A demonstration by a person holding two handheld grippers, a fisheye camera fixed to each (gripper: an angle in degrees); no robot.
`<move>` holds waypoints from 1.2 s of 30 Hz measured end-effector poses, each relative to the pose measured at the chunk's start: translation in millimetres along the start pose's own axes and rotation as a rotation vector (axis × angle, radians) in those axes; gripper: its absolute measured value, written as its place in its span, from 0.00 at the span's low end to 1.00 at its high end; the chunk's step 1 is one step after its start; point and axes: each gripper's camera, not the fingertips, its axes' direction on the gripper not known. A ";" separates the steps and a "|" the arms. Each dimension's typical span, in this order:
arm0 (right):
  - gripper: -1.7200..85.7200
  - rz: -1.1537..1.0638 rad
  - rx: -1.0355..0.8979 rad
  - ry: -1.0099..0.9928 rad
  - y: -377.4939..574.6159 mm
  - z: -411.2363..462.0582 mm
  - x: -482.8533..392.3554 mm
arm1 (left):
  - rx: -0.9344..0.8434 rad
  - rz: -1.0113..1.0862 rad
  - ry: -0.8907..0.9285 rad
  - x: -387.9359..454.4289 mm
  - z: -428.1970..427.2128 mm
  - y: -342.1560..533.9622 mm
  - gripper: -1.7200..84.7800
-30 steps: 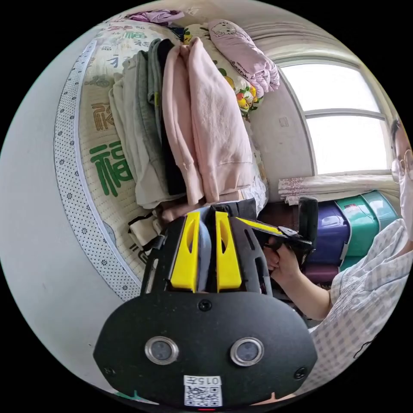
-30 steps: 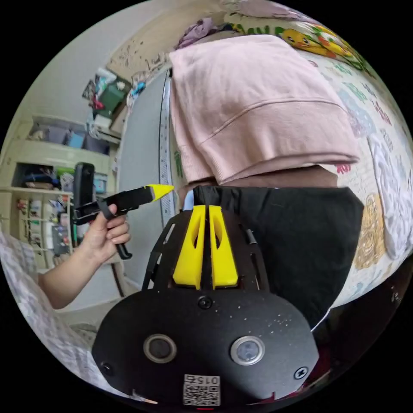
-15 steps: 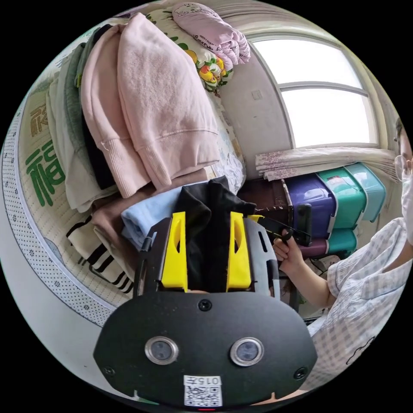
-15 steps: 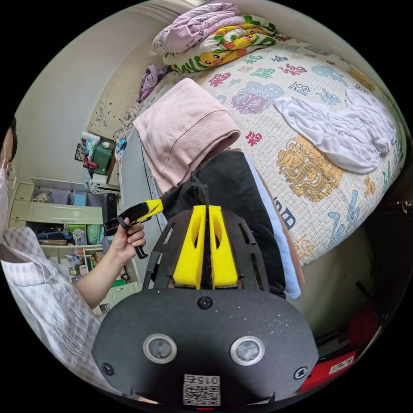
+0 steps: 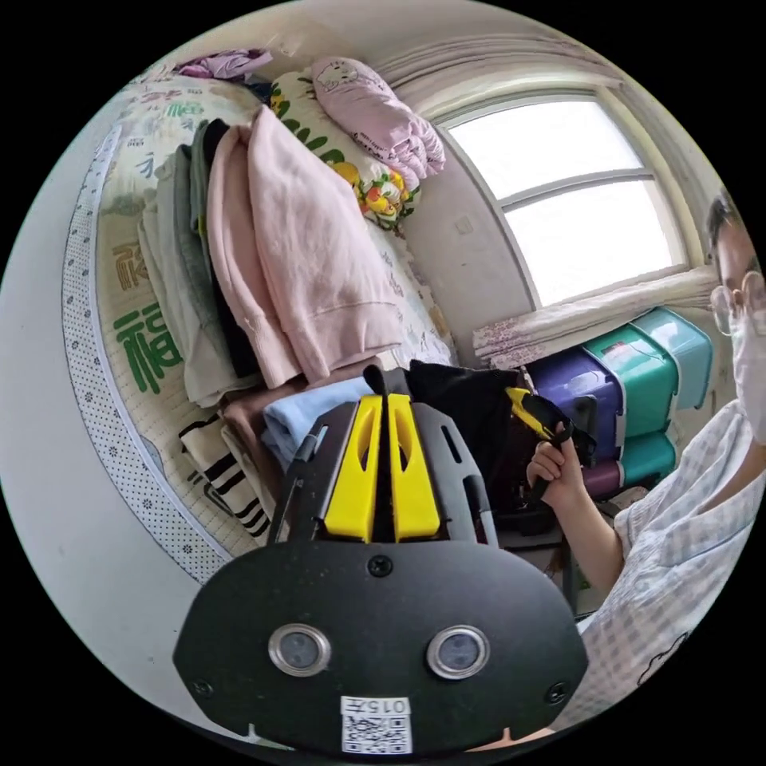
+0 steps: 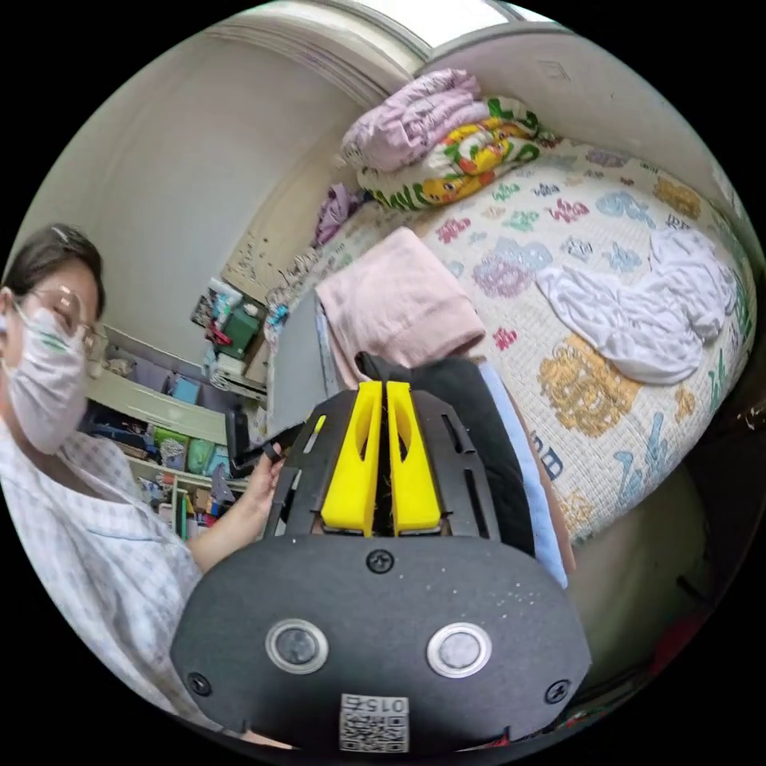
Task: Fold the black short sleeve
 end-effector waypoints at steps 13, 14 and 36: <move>0.02 -0.224 0.011 -0.335 39.4 32.8 -65.0 | 0.571 -0.017 -0.292 -26.9 -345.8 194.7 0.01; 0.02 -0.225 -0.005 -0.347 44.7 40.1 -67.8 | 0.572 -0.011 -0.308 -26.9 -357.1 204.2 0.01; 0.02 -0.134 -0.519 -0.084 116.5 375.3 -73.2 | 0.469 -0.437 -0.387 -265.2 -494.9 400.6 0.02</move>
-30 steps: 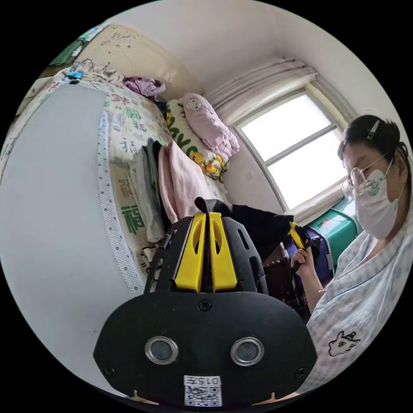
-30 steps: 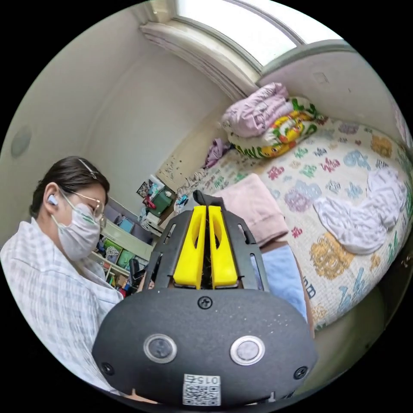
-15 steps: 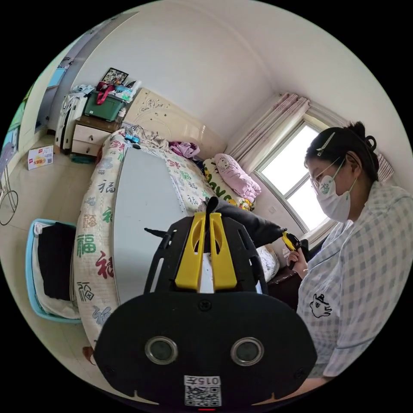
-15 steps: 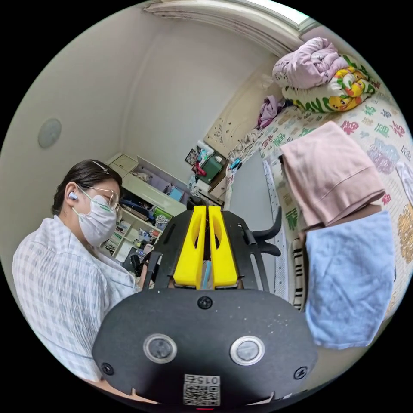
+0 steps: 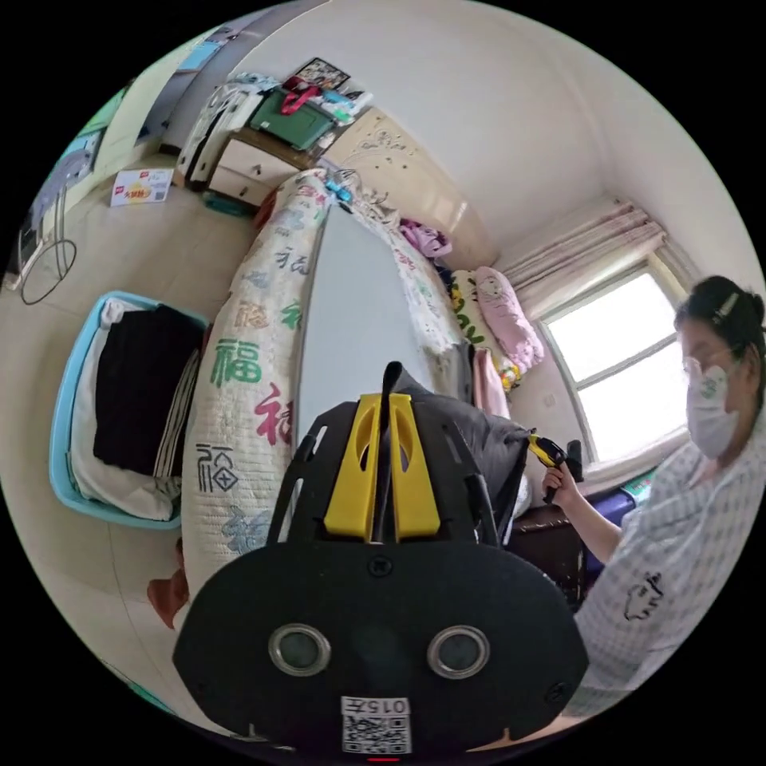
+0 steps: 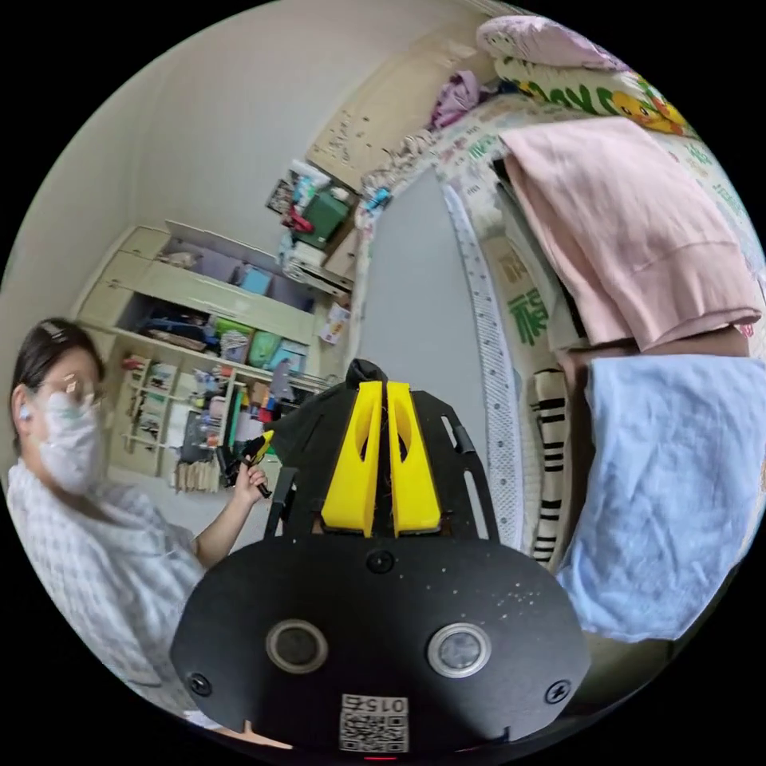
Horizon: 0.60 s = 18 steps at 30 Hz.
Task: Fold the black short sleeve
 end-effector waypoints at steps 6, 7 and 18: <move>0.03 0.085 -0.019 0.173 -65.0 88.1 47.5 | 0.068 -0.225 -0.087 -80.1 46.8 -20.3 0.07; 0.04 0.038 -0.033 0.143 -65.5 90.4 43.1 | 0.070 -0.183 -0.058 -79.7 41.9 -21.3 0.08; 0.09 0.227 -0.442 0.014 43.1 166.2 54.5 | -0.309 -0.330 0.039 -75.1 36.1 95.9 0.10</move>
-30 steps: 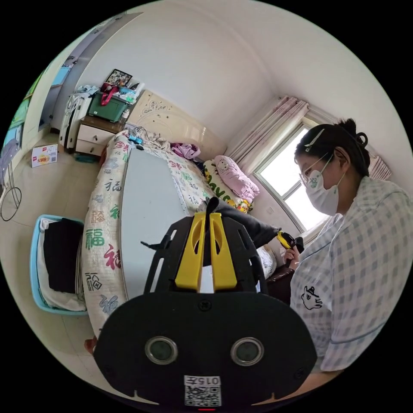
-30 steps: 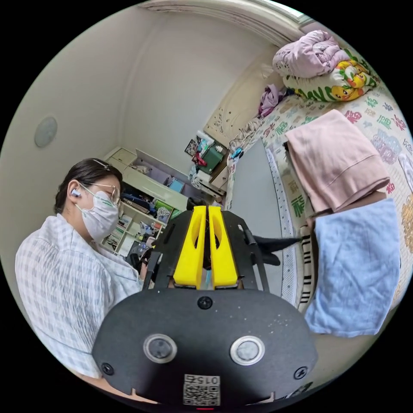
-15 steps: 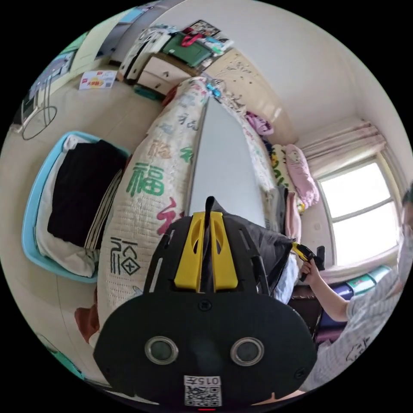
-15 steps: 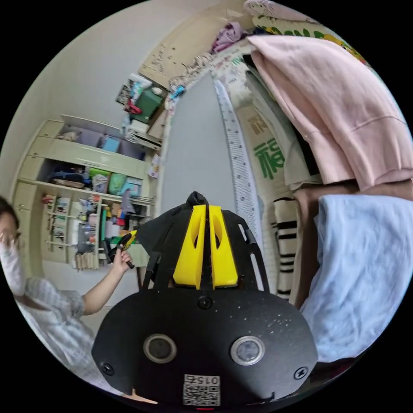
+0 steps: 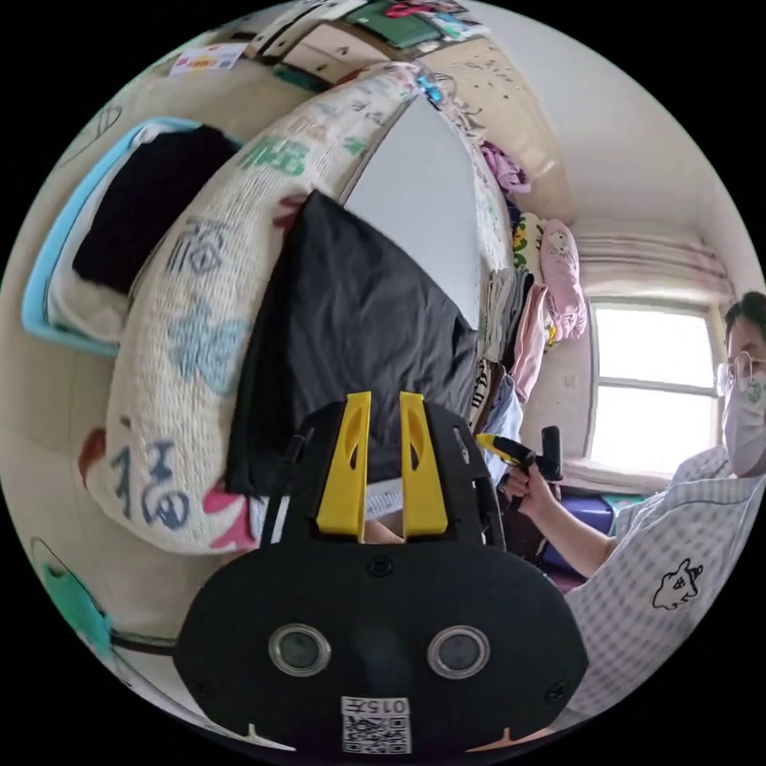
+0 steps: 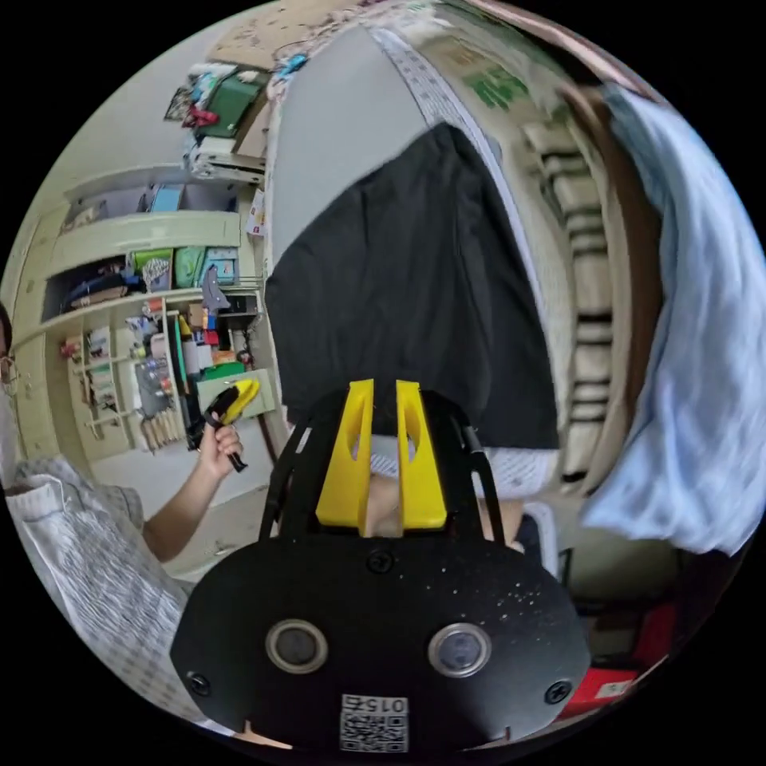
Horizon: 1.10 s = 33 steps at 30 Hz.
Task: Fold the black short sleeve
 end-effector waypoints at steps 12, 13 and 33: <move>0.10 0.237 0.010 -0.124 -69.6 63.7 21.5 | 0.096 -0.430 0.066 -52.0 37.6 13.8 0.12; 0.10 0.239 0.010 -0.116 -77.3 66.7 20.6 | 0.102 -0.437 0.059 -53.6 39.2 10.2 0.12; 0.02 0.170 -0.067 0.246 -178.0 115.3 -23.5 | 0.012 -0.439 -0.084 -15.5 70.9 -63.9 0.04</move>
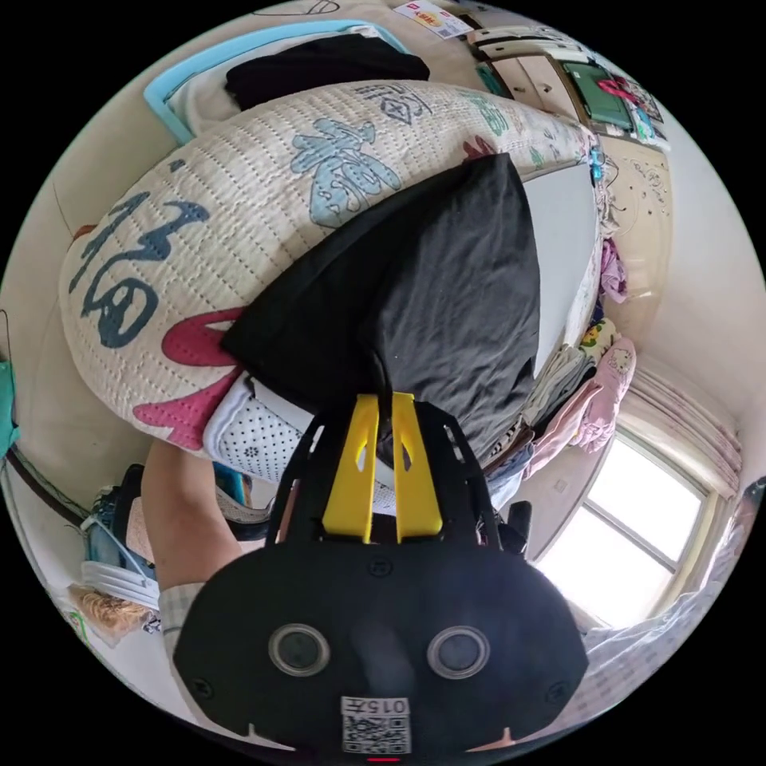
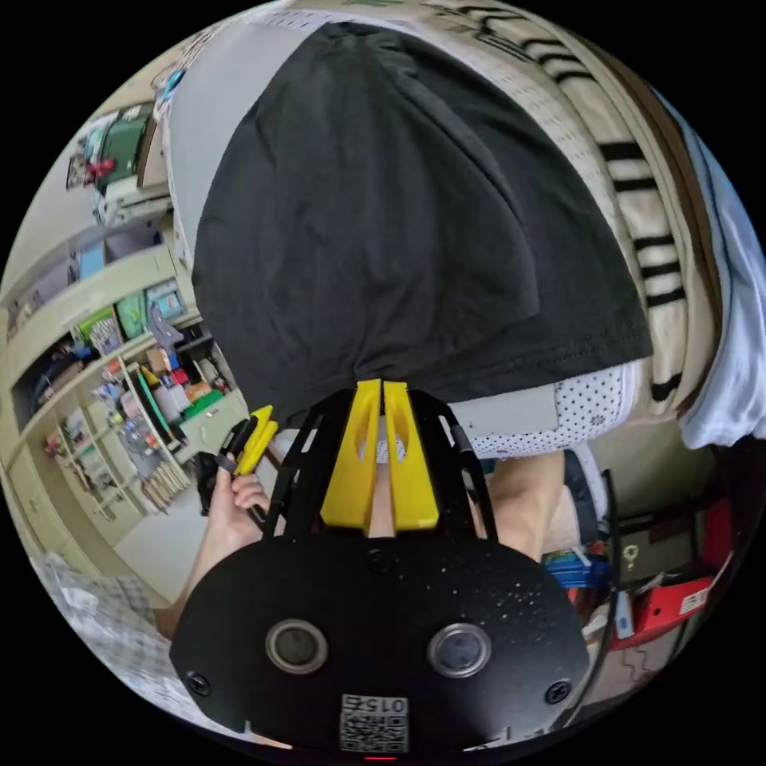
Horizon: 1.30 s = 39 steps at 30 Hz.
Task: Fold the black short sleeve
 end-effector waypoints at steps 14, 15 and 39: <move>0.02 -0.177 -0.122 0.388 -45.3 39.7 -66.3 | -0.091 0.225 -0.514 121.7 44.7 -10.5 0.02; 0.02 -0.190 -0.115 0.415 -45.9 42.9 -70.5 | -0.097 0.230 -0.539 129.2 48.7 -10.7 0.02; 0.02 -0.255 -0.207 0.490 -80.2 62.5 -91.7 | -0.154 0.229 -0.659 208.1 88.2 -11.3 0.02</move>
